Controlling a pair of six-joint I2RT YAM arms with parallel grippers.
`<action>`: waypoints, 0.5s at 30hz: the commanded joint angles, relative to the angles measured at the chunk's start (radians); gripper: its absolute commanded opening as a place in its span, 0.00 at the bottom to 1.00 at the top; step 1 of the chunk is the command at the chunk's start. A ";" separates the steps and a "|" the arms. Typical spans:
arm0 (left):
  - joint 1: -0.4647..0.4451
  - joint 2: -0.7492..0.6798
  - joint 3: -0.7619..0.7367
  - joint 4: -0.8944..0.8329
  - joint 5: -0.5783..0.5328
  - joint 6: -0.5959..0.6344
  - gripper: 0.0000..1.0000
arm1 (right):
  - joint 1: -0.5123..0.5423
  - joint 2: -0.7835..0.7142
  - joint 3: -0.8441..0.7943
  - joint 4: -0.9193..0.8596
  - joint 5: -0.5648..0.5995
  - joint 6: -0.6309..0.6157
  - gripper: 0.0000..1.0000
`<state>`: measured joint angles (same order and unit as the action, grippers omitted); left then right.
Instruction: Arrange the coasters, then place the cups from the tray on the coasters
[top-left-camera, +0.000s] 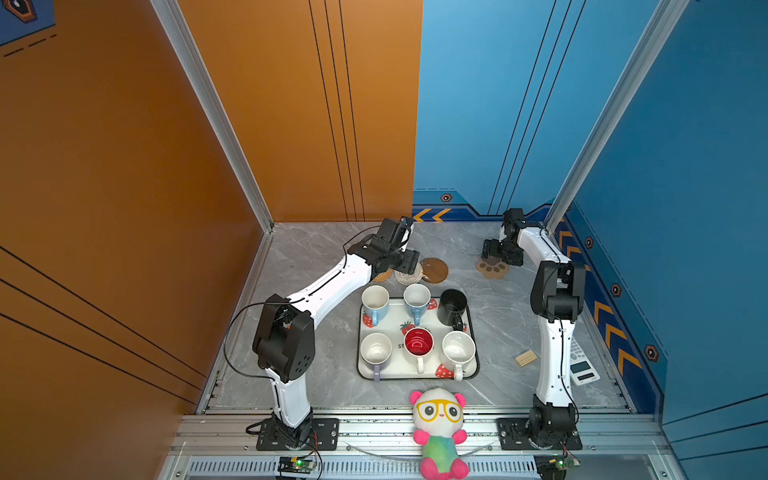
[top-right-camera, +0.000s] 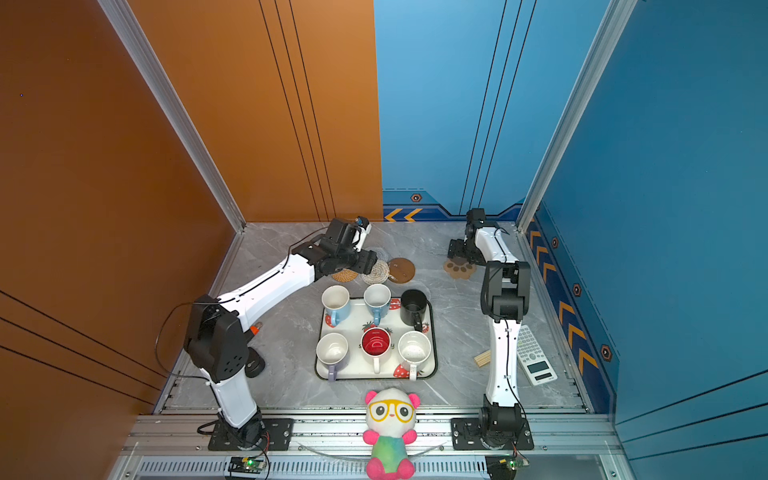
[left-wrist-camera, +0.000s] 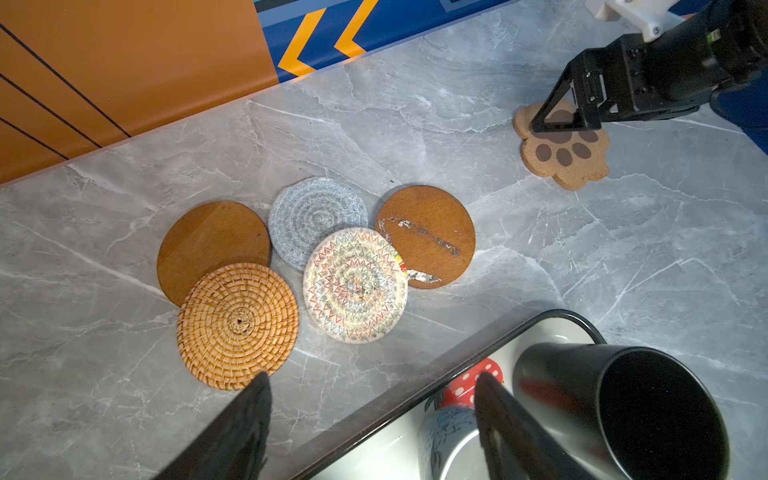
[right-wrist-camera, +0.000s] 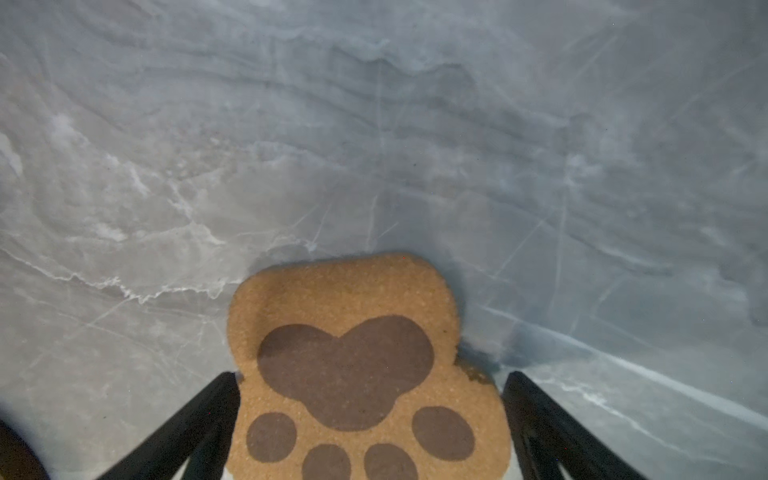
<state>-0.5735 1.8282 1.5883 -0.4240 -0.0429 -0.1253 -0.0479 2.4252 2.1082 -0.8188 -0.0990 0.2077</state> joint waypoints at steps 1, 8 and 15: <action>-0.008 -0.015 0.002 -0.024 0.015 -0.013 0.78 | -0.028 -0.041 0.019 0.016 -0.053 0.026 0.95; -0.011 -0.020 0.001 -0.025 0.011 -0.017 0.78 | -0.047 0.011 0.061 0.035 -0.125 0.054 0.88; -0.011 -0.029 -0.005 -0.025 0.004 -0.023 0.78 | -0.041 0.055 0.087 0.039 -0.160 0.078 0.85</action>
<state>-0.5770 1.8275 1.5879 -0.4240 -0.0429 -0.1329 -0.0963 2.4321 2.1761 -0.7795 -0.2291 0.2630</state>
